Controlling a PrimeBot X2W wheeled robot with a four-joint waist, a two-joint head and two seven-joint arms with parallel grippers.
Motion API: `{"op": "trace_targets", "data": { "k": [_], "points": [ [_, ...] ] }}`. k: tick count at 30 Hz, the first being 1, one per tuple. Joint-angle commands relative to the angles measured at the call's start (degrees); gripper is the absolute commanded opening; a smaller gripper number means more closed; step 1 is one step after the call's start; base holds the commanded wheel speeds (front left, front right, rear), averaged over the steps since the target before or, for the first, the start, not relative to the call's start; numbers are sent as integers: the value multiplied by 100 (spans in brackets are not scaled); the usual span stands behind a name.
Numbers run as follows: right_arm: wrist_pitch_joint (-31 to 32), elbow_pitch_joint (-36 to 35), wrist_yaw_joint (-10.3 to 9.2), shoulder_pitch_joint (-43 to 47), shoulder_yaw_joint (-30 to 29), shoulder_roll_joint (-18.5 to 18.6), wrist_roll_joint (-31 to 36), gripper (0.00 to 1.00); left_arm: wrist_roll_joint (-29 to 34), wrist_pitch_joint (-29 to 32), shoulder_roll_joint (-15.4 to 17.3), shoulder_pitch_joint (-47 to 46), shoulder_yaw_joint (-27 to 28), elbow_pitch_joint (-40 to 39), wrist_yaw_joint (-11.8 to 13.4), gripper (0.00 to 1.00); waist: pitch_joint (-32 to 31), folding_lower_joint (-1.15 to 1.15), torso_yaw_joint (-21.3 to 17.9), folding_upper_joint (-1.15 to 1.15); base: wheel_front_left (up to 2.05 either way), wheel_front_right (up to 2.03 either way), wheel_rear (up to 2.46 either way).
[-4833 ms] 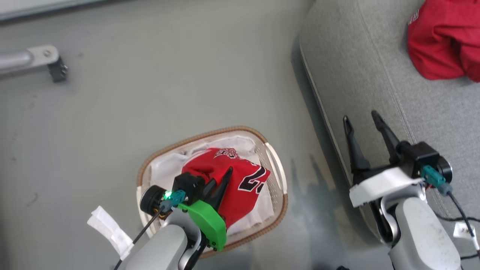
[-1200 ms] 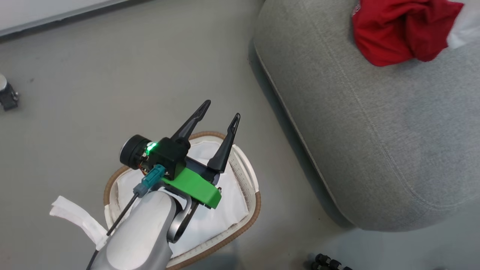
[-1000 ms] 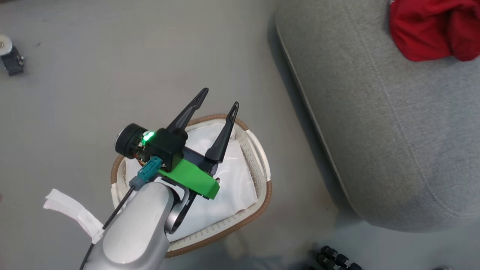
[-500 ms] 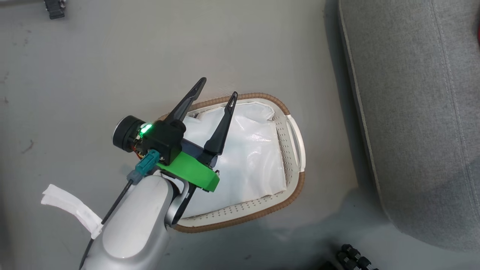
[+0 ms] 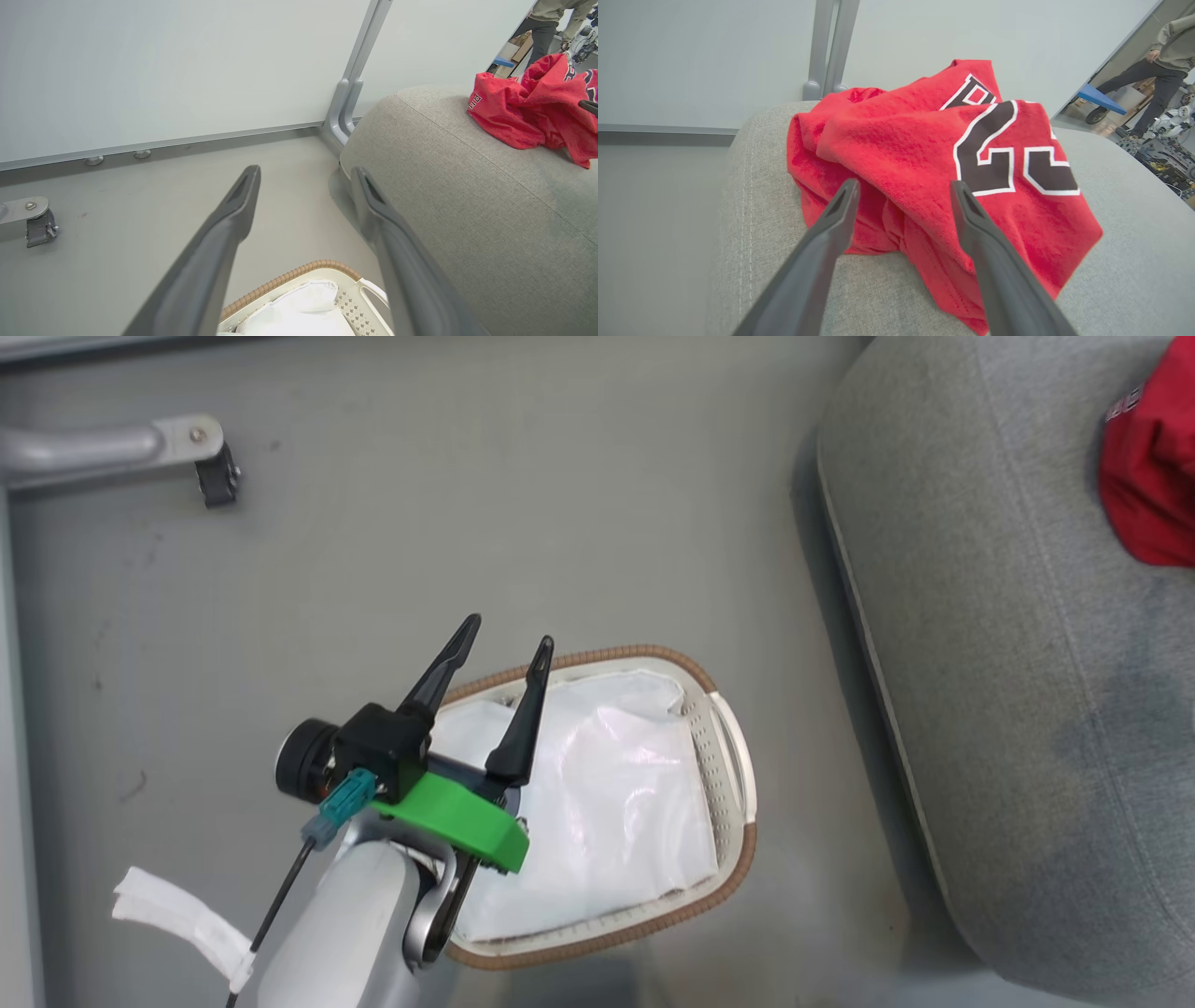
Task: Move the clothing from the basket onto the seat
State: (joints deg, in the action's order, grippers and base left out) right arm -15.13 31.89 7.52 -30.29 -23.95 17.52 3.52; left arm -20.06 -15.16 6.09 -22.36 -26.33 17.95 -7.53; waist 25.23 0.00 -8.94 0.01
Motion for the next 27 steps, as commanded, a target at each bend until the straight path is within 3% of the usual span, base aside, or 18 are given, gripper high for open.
{"op": "trace_targets", "data": {
  "k": [1,7,9,14,27],
  "points": [
    [-2,-170,-6,194,123,-62,-143,100,12,2,-10,176,77,33,8,100,-608,0,-28,-1,0,0,0],
    [-2,-804,-6,714,969,-437,-920,100,175,2,-93,623,575,112,8,100,-1134,0,111,-1,0,0,0],
    [-2,-939,-8,831,1404,-398,-967,100,257,3,-118,747,774,129,8,100,-1265,0,192,-1,0,0,0],
    [-2,-1115,-7,999,1869,-679,-1205,100,519,2,-189,984,1190,78,8,100,-1524,0,421,-1,0,0,0],
    [-2,-1134,-7,1743,2400,-1283,-1190,100,1062,2,-278,1650,2204,93,16,100,-2013,0,835,-1,0,0,0]
  ]
}}
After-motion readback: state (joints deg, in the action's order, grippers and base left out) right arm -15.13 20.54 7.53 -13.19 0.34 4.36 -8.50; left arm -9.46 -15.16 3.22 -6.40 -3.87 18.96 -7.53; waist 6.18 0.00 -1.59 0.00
